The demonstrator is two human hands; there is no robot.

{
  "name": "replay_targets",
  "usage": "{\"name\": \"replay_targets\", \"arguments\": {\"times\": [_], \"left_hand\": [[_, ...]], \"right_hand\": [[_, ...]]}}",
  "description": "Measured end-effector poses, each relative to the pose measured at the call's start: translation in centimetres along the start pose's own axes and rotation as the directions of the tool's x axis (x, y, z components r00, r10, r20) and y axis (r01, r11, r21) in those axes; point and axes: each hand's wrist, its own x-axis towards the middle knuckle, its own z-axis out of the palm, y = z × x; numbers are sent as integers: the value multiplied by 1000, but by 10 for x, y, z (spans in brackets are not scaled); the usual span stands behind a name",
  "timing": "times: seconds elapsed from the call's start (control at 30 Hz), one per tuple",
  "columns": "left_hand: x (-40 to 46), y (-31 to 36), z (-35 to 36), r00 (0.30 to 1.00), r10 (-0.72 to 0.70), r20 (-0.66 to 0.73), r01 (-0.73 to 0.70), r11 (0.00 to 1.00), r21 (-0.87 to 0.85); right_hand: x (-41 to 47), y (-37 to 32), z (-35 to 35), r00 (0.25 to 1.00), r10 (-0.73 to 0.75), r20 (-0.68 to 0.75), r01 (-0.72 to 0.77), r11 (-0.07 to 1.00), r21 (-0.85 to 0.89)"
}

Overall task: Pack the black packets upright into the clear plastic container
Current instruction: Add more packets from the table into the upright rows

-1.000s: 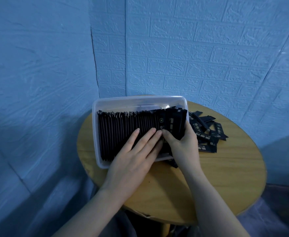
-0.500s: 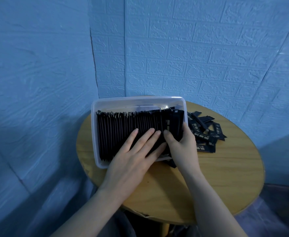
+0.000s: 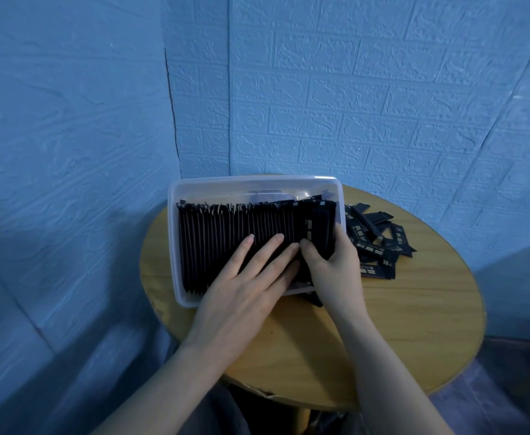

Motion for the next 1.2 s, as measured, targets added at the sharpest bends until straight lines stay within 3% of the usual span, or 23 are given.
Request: {"name": "replay_targets", "arguments": {"times": [0.63,1.2], "left_hand": [[0,0,3,999,6,45,-5,1000,-5],[0,-1,3,1000,9,28,-9,1000,-8]], "right_hand": [[-4,-4,-2,1000,26,0,-26,995,96],[-6,0,-1,998,-63,-24,62,997,-39]]}}
